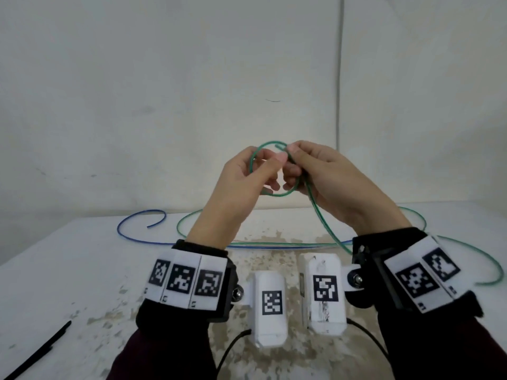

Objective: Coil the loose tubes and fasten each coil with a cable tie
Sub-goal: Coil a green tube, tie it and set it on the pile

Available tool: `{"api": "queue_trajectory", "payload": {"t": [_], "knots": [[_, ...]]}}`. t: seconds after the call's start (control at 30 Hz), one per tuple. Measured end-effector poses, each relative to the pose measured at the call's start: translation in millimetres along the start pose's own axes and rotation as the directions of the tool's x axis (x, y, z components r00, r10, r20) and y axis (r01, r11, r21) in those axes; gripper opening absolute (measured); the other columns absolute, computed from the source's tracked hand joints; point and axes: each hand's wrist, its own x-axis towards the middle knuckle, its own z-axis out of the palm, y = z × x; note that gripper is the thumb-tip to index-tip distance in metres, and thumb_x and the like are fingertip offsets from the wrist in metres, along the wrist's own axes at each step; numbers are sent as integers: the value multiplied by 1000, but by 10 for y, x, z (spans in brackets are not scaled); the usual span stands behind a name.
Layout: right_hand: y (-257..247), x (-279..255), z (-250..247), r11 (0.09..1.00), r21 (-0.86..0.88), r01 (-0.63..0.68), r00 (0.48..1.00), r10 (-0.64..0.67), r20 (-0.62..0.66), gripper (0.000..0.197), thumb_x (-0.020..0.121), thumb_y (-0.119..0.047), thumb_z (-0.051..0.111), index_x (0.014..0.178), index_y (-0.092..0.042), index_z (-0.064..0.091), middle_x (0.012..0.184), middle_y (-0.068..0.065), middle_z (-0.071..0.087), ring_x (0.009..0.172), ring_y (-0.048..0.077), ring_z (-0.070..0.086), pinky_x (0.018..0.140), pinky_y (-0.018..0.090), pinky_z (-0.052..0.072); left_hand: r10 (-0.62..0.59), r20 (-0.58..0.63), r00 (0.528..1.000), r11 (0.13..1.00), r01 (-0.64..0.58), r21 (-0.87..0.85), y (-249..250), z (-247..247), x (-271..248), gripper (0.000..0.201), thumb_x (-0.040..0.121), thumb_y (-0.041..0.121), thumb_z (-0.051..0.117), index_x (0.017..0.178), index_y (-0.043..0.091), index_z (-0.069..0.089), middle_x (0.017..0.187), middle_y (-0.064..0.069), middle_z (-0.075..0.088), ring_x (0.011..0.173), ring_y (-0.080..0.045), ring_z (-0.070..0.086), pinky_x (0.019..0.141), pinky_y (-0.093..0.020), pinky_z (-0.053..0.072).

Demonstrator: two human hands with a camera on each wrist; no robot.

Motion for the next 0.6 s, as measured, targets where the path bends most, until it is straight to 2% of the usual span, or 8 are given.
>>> {"api": "queue_trajectory", "payload": {"t": [0.07, 0.17, 0.3, 0.4, 0.47, 0.53, 0.6], "knots": [[8, -11, 24, 999, -35, -5, 998, 7, 57, 28, 103, -18, 35, 82, -11, 53, 56, -7, 40, 56, 10, 38, 60, 20, 44, 0, 27, 1000, 1000, 0, -14, 24, -40, -4, 18, 94, 22, 57, 93, 4, 57, 63, -2, 50, 56, -14, 51, 62, -24, 46], [-3, -30, 28, 997, -77, 1, 992, 8, 123, 30, 103, -18, 35, 79, -12, 52, 55, -8, 37, 55, 10, 35, 62, 23, 42, 29, 75, 997, 997, -33, 65, 27, -93, -9, 20, 97, 20, 50, 87, 3, 56, 61, -5, 45, 54, -15, 48, 59, -22, 45], [-28, -65, -15, 990, -141, -12, 975, 43, 220, 29, 102, -21, 38, 80, -12, 54, 56, -8, 38, 53, 7, 40, 63, 22, 44, 75, 146, 986, 987, -94, 126, 51, -134, -18, 30, 100, 20, 44, 77, 3, 52, 58, -4, 37, 53, -18, 42, 55, -19, 41], [-37, -80, -24, 982, -188, -11, 970, 56, 237, 27, 101, -21, 40, 83, -9, 56, 59, -3, 48, 58, 9, 50, 67, 23, 50, 85, 180, 980, 977, -117, 179, 38, -179, -11, 31, 101, 20, 42, 78, 1, 53, 59, -5, 38, 55, -18, 43, 61, -23, 41], [-43, -77, -18, 973, -229, 4, 978, 44, 204, 27, 101, -20, 41, 86, -6, 58, 66, 1, 59, 66, 13, 57, 70, 28, 55, 76, 191, 979, 969, -117, 216, 25, -197, -7, 33, 101, 21, 41, 76, 2, 52, 60, -5, 43, 57, -18, 44, 62, -23, 42], [-54, -67, -29, 966, -258, 19, 995, 7, 102, 27, 102, -18, 40, 86, -7, 59, 71, 3, 64, 70, 14, 60, 72, 32, 56, 75, 173, 982, 965, -115, 236, 26, -219, -7, 36, 102, 20, 40, 68, 9, 45, 57, 1, 40, 56, -16, 45, 60, -18, 42], [-64, -51, -70, 959, -279, 41, 999, -42, 3, 28, 102, -17, 41, 84, -9, 61, 68, 2, 59, 62, 10, 52, 63, 26, 53, 82, 143, 986, 965, -115, 235, 34, -256, -4, 38, 102, 20, 39, 65, 12, 37, 55, 4, 37, 54, -14, 45, 58, -16, 41]]}}
